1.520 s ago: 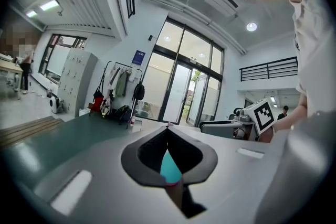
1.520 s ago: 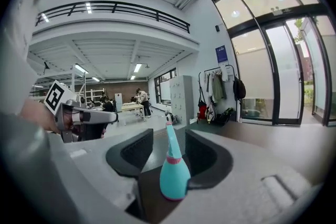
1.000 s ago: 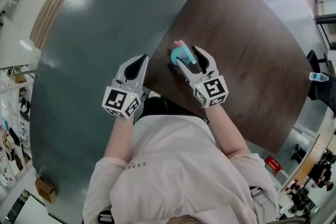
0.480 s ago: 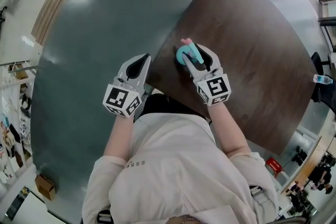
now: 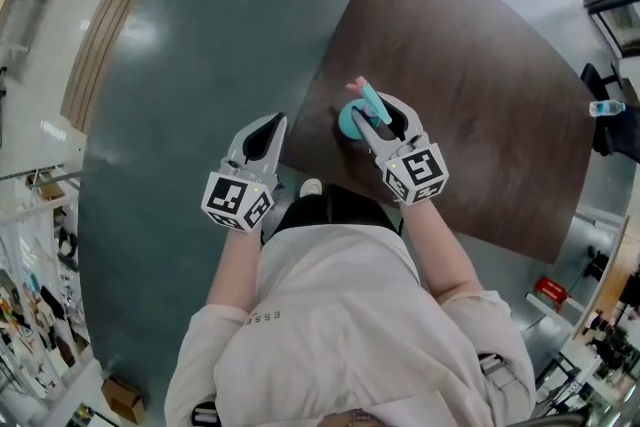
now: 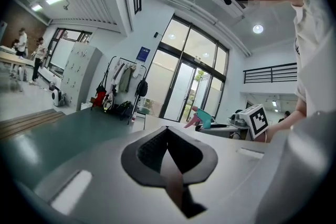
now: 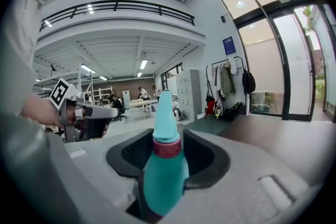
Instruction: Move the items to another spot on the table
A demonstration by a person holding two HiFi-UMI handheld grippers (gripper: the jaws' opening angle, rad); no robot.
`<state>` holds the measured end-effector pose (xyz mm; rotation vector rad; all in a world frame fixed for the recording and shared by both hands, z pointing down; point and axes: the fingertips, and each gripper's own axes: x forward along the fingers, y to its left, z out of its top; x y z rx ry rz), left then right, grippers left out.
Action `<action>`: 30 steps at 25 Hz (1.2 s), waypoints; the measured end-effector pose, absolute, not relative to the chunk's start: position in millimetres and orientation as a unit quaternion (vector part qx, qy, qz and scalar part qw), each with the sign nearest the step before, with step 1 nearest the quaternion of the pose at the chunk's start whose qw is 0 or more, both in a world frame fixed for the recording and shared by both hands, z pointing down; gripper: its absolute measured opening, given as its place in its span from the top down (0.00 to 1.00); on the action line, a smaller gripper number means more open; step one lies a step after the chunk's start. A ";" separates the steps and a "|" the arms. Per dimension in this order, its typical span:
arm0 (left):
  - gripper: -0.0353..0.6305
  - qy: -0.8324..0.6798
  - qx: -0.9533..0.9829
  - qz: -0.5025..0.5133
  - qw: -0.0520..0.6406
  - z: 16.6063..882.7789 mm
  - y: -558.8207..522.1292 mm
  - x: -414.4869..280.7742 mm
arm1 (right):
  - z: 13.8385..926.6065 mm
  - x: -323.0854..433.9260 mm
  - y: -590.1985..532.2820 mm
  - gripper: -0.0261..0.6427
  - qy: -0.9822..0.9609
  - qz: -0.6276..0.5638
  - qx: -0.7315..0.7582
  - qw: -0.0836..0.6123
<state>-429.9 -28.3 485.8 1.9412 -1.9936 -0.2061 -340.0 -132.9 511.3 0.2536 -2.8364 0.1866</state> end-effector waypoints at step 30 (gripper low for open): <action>0.94 -0.490 0.865 -0.021 0.102 426.5 -98.2 -117.0 | 452.6 27.0 -135.8 0.72 -0.927 0.074 0.360 0.076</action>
